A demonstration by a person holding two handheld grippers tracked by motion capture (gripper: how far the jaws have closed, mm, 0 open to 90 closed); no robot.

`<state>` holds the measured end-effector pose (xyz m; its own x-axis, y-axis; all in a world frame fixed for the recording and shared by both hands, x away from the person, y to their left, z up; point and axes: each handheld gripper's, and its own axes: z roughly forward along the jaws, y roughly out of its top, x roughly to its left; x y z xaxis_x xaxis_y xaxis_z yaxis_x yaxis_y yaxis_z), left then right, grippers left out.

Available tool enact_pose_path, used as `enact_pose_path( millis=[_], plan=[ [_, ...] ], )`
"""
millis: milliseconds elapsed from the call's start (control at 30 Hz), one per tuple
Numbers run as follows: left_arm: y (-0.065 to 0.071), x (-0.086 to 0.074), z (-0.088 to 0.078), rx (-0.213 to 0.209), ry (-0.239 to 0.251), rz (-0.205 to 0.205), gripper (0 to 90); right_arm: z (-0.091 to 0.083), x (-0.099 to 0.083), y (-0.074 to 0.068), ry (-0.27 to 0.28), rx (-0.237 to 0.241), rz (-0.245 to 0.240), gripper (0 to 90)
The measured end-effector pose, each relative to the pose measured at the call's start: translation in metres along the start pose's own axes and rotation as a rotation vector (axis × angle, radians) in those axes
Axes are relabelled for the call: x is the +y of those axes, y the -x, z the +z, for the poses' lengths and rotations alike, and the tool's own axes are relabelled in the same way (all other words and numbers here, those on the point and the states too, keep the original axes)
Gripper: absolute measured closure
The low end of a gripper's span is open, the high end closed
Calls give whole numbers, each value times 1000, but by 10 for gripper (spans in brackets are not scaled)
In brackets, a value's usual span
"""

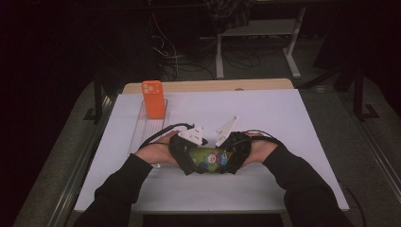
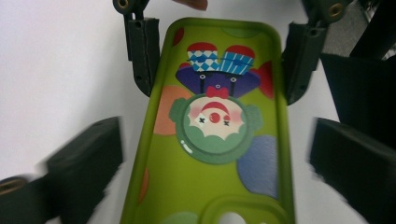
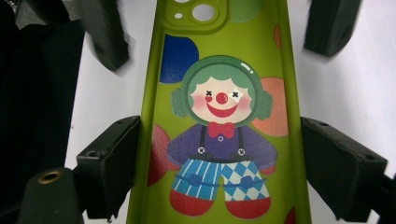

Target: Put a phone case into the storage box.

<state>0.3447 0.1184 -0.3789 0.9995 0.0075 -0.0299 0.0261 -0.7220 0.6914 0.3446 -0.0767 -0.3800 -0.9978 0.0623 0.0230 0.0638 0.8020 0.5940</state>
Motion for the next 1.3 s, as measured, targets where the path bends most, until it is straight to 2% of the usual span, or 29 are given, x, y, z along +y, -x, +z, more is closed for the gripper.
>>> enact_pose_path(
  millis=[33, 133, 267, 700, 833, 1000, 1133, 1300],
  plan=[
    [-1, 0, 0, 0, -6, 8, 89, 0, 1, 0, 4, 4, -1, 151],
    [-1, -1, 0, -10, -4, 2, 101, 1, 4, -2, 8, 7, -15, 151],
    [0, -3, 0, -24, -24, 8, 118, 1, 5, -3, 14, 9, -20, 151],
    [0, -5, 0, -36, -46, 3, 129, -1, 5, -3, 23, 14, -22, 151],
    [0, -6, 2, -37, -75, 25, 135, 0, 5, -3, 19, 21, -27, 151],
    [2, -6, 6, -35, -83, 13, 145, 2, 4, -4, 6, 23, -24, 151],
    [0, -4, 7, -59, -99, -2, 157, 2, 4, -3, 0, 30, -25, 150],
    [0, -5, 10, -69, -108, -13, 160, 4, 0, -2, -3, 44, -10, 145]
  ],
)
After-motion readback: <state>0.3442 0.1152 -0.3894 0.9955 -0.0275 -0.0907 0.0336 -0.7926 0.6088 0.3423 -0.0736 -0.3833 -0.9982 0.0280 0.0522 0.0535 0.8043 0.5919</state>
